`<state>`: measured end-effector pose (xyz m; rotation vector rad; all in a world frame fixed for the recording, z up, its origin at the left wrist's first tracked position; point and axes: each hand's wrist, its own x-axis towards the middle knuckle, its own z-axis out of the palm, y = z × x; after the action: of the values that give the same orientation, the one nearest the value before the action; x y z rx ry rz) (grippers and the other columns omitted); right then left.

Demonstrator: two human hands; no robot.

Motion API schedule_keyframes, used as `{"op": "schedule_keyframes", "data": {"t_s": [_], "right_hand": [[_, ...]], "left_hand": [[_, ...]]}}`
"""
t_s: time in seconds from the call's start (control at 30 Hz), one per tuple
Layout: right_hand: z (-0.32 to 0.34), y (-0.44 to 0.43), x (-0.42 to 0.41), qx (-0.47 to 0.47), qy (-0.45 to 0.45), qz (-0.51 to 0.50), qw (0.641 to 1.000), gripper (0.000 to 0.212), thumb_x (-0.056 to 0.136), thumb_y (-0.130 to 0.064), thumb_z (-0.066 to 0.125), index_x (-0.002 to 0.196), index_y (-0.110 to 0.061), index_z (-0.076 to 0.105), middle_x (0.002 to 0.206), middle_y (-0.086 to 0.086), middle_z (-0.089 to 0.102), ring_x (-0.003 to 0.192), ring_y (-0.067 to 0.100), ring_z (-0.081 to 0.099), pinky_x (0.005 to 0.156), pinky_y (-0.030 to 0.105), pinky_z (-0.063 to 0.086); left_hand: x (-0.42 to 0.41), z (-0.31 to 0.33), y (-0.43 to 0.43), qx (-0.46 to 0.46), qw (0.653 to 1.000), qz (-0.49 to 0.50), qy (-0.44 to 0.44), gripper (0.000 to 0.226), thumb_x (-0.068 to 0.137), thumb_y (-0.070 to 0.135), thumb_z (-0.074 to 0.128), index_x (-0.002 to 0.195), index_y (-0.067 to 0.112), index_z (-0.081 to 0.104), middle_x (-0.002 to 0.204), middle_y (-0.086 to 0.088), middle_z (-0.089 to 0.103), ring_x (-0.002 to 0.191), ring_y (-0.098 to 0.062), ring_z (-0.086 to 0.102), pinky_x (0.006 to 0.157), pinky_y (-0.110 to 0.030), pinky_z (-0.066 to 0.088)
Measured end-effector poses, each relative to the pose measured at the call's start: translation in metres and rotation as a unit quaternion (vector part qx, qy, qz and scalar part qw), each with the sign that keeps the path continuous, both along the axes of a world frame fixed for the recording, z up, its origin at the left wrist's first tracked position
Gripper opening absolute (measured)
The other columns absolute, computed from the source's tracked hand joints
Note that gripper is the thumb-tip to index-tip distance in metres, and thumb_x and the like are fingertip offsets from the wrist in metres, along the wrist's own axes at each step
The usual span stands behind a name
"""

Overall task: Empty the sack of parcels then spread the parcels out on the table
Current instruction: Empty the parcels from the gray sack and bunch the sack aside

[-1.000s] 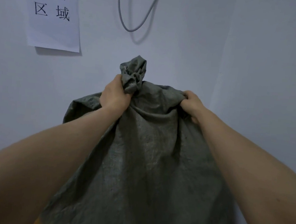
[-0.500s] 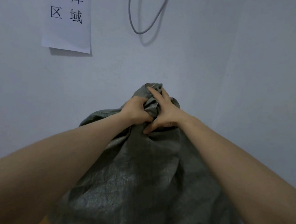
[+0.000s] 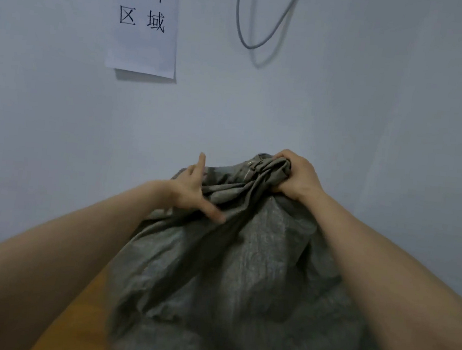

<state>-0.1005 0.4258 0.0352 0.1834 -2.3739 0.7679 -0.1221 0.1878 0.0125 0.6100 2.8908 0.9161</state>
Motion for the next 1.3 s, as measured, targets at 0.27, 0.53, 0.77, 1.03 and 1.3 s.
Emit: {"op": "schedule_keyframes", "data": {"t_s": [0.27,0.53,0.77,1.03,1.3], "right_hand": [[-0.003,0.021,0.001,-0.027,-0.072,0.064,0.995,0.047,0.057,0.012,0.08,0.097,-0.007,0.065,0.089,0.004,0.063,0.083,0.014,0.054,0.062,0.001,0.039],[-0.022,0.033,-0.005,-0.027,-0.151,0.057,0.986,0.049,0.053,0.011,0.082,0.091,-0.014,0.064,0.088,0.005,0.065,0.081,0.015,0.056,0.072,0.023,0.045],[-0.011,0.021,-0.017,-0.05,-0.043,0.009,0.998,0.041,0.06,0.005,0.081,0.096,-0.008,0.065,0.09,0.002,0.063,0.087,0.016,0.056,0.069,0.017,0.039],[0.043,0.031,-0.016,-0.197,0.109,0.006,0.974,0.034,0.07,0.008,0.071,0.078,-0.022,0.057,0.078,-0.003,0.058,0.082,0.015,0.051,0.075,0.019,0.044],[0.023,0.047,-0.003,-0.172,0.087,-0.033,0.981,0.034,0.072,0.004,0.073,0.093,-0.018,0.057,0.085,0.0,0.056,0.083,0.015,0.051,0.072,0.022,0.042]], "left_hand": [[-0.048,-0.041,-0.037,-0.08,0.992,0.084,0.044,0.162,0.038,0.056,0.089,0.139,0.033,-0.037,0.157,-0.005,-0.022,0.146,-0.03,-0.012,0.118,-0.05,0.008],[-0.061,-0.051,-0.036,-0.031,0.995,0.051,-0.078,0.063,0.075,0.035,0.078,0.13,0.015,0.054,0.13,-0.008,0.057,0.116,-0.023,0.054,0.095,-0.028,0.041],[-0.067,-0.027,-0.024,0.196,0.961,0.194,0.008,0.039,0.087,0.026,0.067,0.108,-0.006,0.064,0.112,-0.025,0.063,0.103,-0.037,0.061,0.091,-0.042,0.048],[-0.073,0.039,0.01,0.41,0.885,0.19,0.112,0.017,0.09,0.009,0.057,0.101,0.002,0.069,0.096,-0.011,0.065,0.093,-0.021,0.059,0.09,-0.039,0.052],[-0.071,0.054,0.041,0.437,0.861,0.182,0.184,0.026,0.085,0.005,0.05,0.097,0.007,0.072,0.093,-0.011,0.069,0.089,-0.017,0.057,0.077,-0.027,0.043]]}}
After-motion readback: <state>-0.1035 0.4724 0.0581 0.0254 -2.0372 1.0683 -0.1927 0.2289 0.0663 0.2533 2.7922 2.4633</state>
